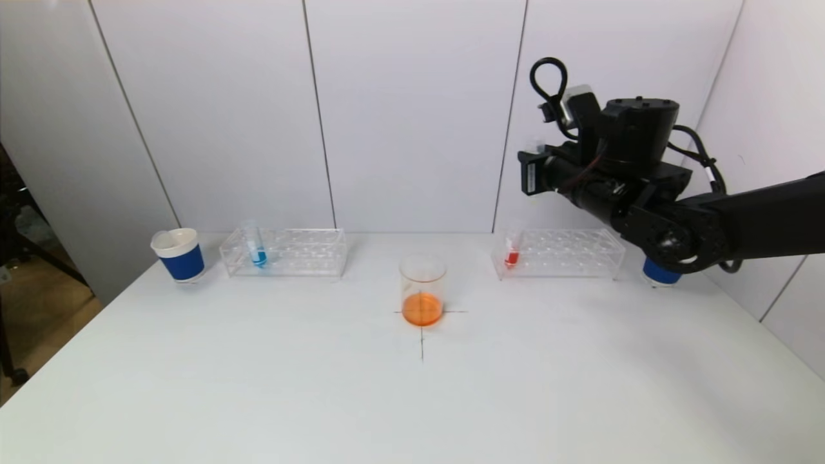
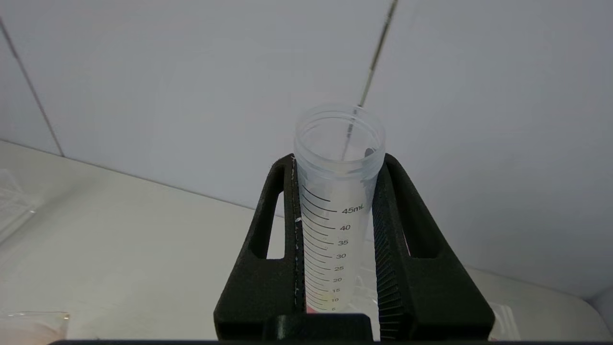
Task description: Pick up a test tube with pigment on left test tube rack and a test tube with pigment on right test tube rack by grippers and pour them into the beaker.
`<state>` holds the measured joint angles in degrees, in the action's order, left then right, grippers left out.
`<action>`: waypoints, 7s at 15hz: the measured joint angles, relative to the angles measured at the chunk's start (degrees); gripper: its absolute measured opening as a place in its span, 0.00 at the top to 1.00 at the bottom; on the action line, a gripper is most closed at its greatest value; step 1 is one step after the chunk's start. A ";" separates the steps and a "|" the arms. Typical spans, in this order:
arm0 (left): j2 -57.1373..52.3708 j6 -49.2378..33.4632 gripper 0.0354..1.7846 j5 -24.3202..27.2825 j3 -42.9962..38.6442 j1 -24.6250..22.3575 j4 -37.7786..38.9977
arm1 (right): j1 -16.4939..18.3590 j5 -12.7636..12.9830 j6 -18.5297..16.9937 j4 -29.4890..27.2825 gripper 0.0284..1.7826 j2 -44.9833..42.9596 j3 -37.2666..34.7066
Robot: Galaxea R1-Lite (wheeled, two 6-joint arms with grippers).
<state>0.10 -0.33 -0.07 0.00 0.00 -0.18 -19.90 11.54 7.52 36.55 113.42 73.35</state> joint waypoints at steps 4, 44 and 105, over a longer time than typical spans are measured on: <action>0.00 0.02 0.01 0.00 0.00 0.00 0.02 | 6.75 0.20 -3.39 -7.12 0.75 -3.36 -1.30; 0.00 0.00 0.01 0.02 0.00 0.00 0.00 | 31.74 -1.57 -8.84 8.57 0.75 14.91 -2.32; 0.00 0.00 0.01 -0.02 0.00 0.00 0.00 | 5.29 -1.07 4.61 24.22 0.01 -25.33 -39.70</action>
<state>0.10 -0.33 -0.10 0.00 0.00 -0.18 -14.60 10.47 12.13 60.77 88.09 33.65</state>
